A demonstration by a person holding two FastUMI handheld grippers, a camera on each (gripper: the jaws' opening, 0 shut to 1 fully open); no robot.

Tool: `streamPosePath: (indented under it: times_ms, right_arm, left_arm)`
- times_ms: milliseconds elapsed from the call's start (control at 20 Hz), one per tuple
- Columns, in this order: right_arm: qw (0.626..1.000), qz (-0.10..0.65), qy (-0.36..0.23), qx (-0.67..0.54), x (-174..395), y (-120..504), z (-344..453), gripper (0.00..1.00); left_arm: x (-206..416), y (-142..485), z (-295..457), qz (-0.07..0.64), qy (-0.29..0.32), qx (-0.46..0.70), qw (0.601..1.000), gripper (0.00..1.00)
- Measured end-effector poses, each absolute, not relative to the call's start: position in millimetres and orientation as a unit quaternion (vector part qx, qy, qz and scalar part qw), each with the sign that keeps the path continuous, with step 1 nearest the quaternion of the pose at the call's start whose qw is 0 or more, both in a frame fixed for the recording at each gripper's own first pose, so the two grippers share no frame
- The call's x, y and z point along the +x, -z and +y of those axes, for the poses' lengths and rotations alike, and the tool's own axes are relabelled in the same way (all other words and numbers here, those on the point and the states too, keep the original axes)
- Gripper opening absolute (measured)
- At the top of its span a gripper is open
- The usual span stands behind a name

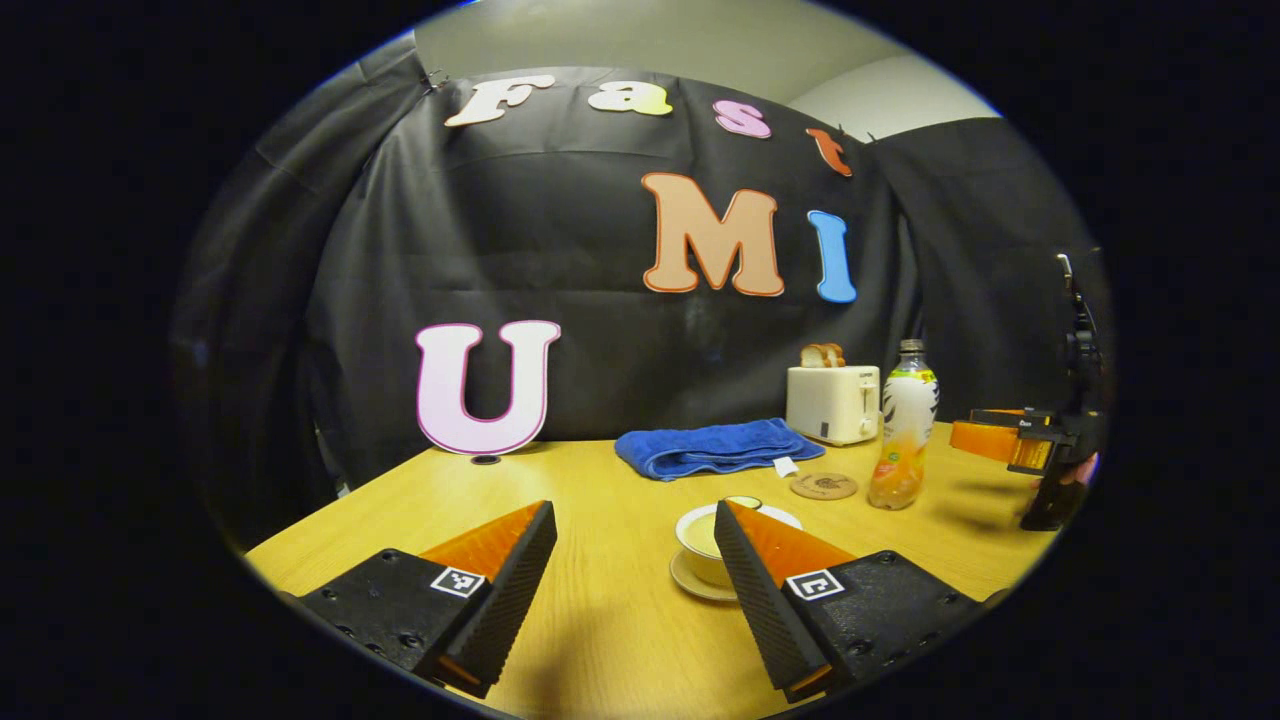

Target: Open the teacup lid with one hand, grasp the water bottle and pour water into the teacup with the other hand; after pouring, place the water bottle on the coaster and then close the teacup lid.

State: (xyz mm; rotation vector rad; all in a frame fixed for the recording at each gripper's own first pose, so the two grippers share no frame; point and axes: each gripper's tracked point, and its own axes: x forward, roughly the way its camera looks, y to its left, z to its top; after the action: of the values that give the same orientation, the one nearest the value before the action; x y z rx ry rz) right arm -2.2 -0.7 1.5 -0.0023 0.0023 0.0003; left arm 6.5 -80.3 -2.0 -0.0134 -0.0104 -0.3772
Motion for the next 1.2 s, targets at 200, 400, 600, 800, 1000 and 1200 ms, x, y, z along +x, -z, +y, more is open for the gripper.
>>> streamPosePath:
  times_ms: [200, 400, 600, 800, 1000, 1200]
  right_arm:
    - [1.000, 0.001, 0.000, -0.001, -2.5, -1.7, -0.4, 0.97]
    - [1.000, 0.001, 0.000, -0.001, -2.7, -1.7, -0.7, 0.97]
    - [1.000, 0.001, 0.000, -0.001, -3.0, -1.6, -0.6, 0.97]
    - [1.000, 0.001, 0.000, -0.001, -3.0, -1.4, -1.1, 0.97]
    - [1.000, 0.001, 0.000, -0.001, -3.4, -1.6, -0.9, 0.97]
    - [1.000, 0.002, 0.000, -0.001, -3.6, -2.3, -0.7, 0.97]
  left_arm:
    - [11.1, 2.3, -111.3, -0.003, 0.245, -0.006, 0.970, 0.93]
    - [17.5, 5.4, -133.6, 0.004, 0.284, -0.003, 0.959, 0.86]
    - [22.3, 14.8, -146.3, 0.032, 0.300, 0.015, 0.953, 0.85]
    - [26.7, 19.5, -155.0, 0.049, 0.314, 0.024, 0.948, 0.82]
    - [29.9, 27.4, -160.3, 0.069, 0.319, 0.037, 0.945, 0.74]
    - [33.8, 29.2, -162.0, 0.074, 0.319, 0.040, 0.944, 0.63]
